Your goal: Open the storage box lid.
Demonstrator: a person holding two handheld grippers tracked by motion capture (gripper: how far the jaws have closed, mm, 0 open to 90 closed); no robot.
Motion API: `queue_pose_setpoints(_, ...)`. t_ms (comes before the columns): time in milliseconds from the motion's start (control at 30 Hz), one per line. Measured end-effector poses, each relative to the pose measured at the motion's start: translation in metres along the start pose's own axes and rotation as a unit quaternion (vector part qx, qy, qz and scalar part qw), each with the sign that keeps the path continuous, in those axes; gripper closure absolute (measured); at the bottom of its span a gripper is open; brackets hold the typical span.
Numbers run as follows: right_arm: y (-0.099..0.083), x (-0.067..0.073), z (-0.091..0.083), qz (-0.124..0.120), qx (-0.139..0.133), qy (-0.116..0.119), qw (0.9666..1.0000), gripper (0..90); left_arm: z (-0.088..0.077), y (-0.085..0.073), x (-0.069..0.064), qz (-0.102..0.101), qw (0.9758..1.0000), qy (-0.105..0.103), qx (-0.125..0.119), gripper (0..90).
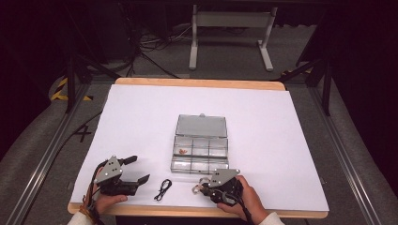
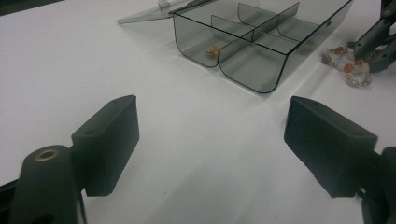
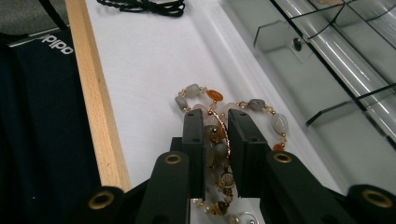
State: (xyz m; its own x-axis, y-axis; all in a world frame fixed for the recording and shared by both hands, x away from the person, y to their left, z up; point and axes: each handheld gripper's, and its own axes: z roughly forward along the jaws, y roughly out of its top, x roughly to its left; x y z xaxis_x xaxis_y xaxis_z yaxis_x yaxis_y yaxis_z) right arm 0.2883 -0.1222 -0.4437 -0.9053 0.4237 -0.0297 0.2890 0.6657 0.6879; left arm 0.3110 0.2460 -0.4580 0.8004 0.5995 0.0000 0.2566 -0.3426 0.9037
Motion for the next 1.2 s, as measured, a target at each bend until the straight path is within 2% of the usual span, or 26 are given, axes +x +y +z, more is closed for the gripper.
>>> queue_pose_setpoints(200,0.001,-0.001,-0.008,0.005,-0.024,0.006,0.9997,79.3,0.001,0.0,0.0,-0.007,1.0,-0.001,0.002,17.2)
queue_pose_setpoints(267,0.002,-0.001,-0.012,0.003,-0.033,0.007,0.9994,79.6,0.001,0.0,-0.001,-0.005,1.0,-0.006,0.006,17.2)
queue_pose_setpoints(433,0.005,-0.003,-0.024,0.008,-0.065,0.006,0.9979,79.9,0.001,0.0,-0.001,0.001,1.0,-0.003,0.002,17.4)
queue_pose_setpoints(600,0.008,-0.004,-0.031,0.007,-0.083,0.007,0.9965,80.3,0.0,-0.001,-0.002,0.004,1.0,0.002,-0.002,17.3)
queue_pose_setpoints(1200,0.018,-0.004,-0.049,0.006,-0.118,0.004,0.993,80.5,0.0,0.0,-0.001,0.006,1.0,-0.001,0.003,16.9)
